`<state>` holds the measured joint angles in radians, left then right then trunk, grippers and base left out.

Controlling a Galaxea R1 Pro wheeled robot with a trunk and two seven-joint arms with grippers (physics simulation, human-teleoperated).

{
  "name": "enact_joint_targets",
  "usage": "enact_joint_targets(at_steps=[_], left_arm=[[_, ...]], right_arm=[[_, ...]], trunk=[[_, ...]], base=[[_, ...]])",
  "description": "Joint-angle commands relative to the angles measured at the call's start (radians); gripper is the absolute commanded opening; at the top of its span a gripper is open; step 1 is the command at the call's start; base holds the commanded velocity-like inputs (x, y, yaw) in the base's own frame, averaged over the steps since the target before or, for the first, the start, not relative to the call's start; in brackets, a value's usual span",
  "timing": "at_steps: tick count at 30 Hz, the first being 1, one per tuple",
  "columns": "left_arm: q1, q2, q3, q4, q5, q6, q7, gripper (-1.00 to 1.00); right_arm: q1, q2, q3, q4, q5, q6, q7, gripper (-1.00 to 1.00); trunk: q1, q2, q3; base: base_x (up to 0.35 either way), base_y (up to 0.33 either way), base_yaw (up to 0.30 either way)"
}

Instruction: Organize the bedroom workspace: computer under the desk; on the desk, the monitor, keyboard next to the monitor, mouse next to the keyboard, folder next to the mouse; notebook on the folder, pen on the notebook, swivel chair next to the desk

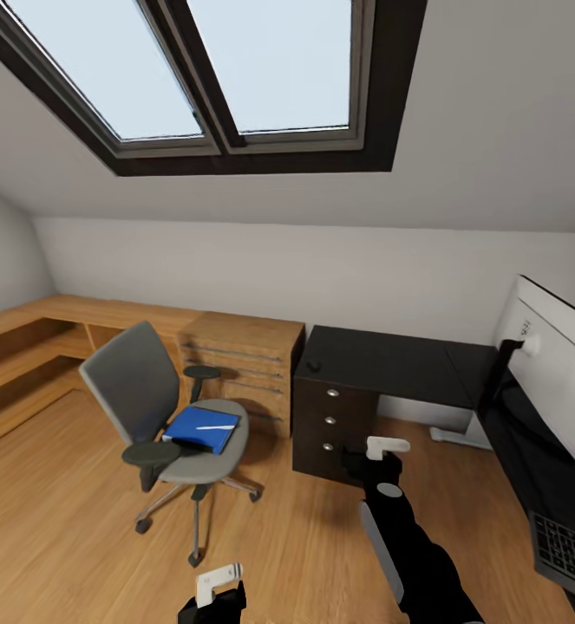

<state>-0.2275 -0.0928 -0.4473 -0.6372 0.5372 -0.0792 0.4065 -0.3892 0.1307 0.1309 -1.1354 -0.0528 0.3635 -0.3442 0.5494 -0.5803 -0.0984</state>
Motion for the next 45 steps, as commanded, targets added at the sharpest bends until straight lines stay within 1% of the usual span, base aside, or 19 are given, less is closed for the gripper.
enact_joint_targets(at_steps=[1, 6, 12, 20, 31, 39, 45], left_arm=[[-0.001, 0.001, -0.007, 0.0, 0.01, -0.007, 0.008, 1.0], [-0.001, 0.001, -0.007, 0.0, 0.009, -0.007, 0.01, 1.0], [-0.001, -0.001, -0.008, 0.001, 0.009, -0.006, 0.011, 1.0], [-0.001, 0.0, -0.008, 0.003, 0.008, -0.006, 0.012, 1.0], [-0.001, 0.0, -0.008, 0.004, 0.009, -0.005, 0.011, 1.0], [-0.001, 0.0, -0.008, 0.004, 0.009, -0.006, 0.011, 1.0], [-0.001, 0.001, -0.007, 0.002, 0.009, -0.007, 0.011, 1.0]], right_arm=[[-0.001, 0.0, 0.002, -0.001, -0.005, 0.005, -0.007, 1.0], [-0.001, 0.0, 0.002, -0.001, -0.005, 0.005, -0.008, 1.0], [-0.001, 0.0, 0.002, -0.002, -0.005, 0.005, -0.009, 1.0], [-0.001, -0.002, 0.0, -0.003, -0.004, 0.005, -0.009, 1.0], [-0.001, -0.005, -0.005, -0.003, -0.004, 0.005, -0.009, 1.0], [-0.001, -0.005, -0.021, -0.003, -0.004, 0.005, -0.009, 1.0], [-0.001, -0.005, -0.023, -0.003, -0.004, 0.005, -0.007, 1.0]], trunk=[[0.0, -0.002, -0.002], [0.0, -0.002, -0.002], [0.0, -0.002, -0.002], [0.0, -0.002, -0.002], [0.0, -0.002, -0.002], [0.0, -0.002, -0.002], [0.0, -0.002, -0.001]], base=[[-0.031, 0.018, -0.259], [-0.019, 0.01, -0.174], [-0.247, -0.108, -0.019], [-0.119, -0.282, -0.001], [-0.309, -0.042, 0.0], [-0.332, -0.01, -0.004], [-0.135, -0.016, -0.143]])
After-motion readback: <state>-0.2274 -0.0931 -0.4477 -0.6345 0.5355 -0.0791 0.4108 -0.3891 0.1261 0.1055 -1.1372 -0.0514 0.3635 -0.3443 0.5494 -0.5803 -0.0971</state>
